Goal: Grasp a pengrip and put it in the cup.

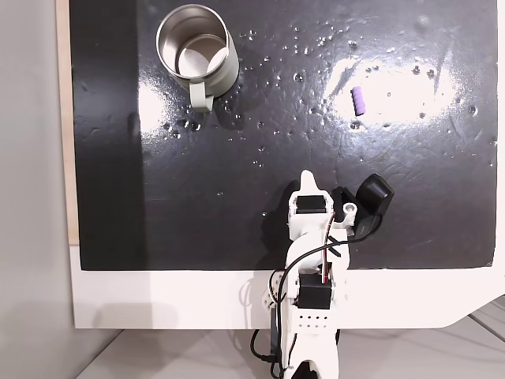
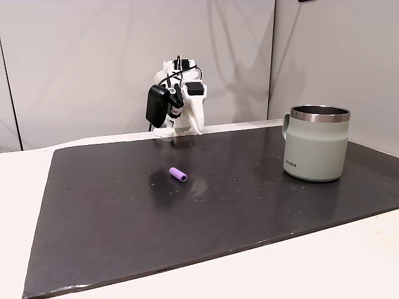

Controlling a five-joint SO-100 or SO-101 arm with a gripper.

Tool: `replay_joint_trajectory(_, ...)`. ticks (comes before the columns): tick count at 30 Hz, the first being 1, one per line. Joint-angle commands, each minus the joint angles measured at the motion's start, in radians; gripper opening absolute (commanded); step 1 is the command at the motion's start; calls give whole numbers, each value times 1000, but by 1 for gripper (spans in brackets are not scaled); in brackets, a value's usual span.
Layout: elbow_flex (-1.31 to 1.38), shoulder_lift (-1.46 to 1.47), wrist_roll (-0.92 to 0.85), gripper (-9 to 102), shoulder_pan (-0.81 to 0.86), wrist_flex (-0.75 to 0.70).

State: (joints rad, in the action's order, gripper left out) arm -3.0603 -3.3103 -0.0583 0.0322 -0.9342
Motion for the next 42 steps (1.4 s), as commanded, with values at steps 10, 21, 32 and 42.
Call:
replay_joint_trajectory(10,138,210,49,0,49,66)
replay_joint_trajectory(21,606,1051,26,0,60,259)
replay_joint_trajectory(32,1003,1606,17,0,97,287)
replay_joint_trajectory(42,1198,1824,17,0,109,287)
